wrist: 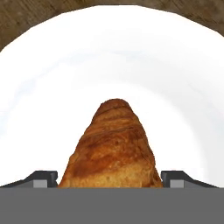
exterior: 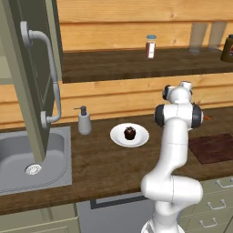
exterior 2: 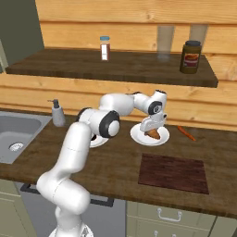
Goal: From the different types of pastries on the counter, select a croissant and place it on the cutting board. Then retrieve a jar of jam from the cabinet and place it alongside the croissant on the cutting board.
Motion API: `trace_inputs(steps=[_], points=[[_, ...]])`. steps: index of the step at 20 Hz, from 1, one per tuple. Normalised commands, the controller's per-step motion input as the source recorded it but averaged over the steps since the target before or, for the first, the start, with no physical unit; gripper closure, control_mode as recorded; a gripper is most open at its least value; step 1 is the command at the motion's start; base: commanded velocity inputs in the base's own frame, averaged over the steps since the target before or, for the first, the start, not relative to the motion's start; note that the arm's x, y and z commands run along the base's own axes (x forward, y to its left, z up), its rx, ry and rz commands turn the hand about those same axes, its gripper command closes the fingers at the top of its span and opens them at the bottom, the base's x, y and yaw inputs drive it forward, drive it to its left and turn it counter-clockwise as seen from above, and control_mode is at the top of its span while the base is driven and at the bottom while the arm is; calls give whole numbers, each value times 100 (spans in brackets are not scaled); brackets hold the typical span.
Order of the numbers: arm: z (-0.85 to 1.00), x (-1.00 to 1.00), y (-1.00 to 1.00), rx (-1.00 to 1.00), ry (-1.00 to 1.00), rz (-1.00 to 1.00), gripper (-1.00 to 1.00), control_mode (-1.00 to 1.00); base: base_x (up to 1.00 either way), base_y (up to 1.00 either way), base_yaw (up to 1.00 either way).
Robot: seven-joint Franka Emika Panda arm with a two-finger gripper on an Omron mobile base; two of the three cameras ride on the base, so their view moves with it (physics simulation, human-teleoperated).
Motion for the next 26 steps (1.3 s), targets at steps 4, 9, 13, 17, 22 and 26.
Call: trace_inputs(steps=[4, 9, 13, 17, 22, 26], points=[[1, -71, 0, 0, -3, -10, 100, -100, 0, 0, 0], [4, -76, 0, -1, -15, -5, 100, -100, 0, 0, 0], [0, -80, 0, -9, -22, 0, 100, -100, 0, 0, 0], [2, -87, 0, -15, -32, 0, 100, -100, 0, 0, 0], [8, -57, -7, -18, -14, 0, 100, -100, 0, 0, 0], [19, -22, -10, -15, 2, 0, 100, -100, 0, 0, 0]])
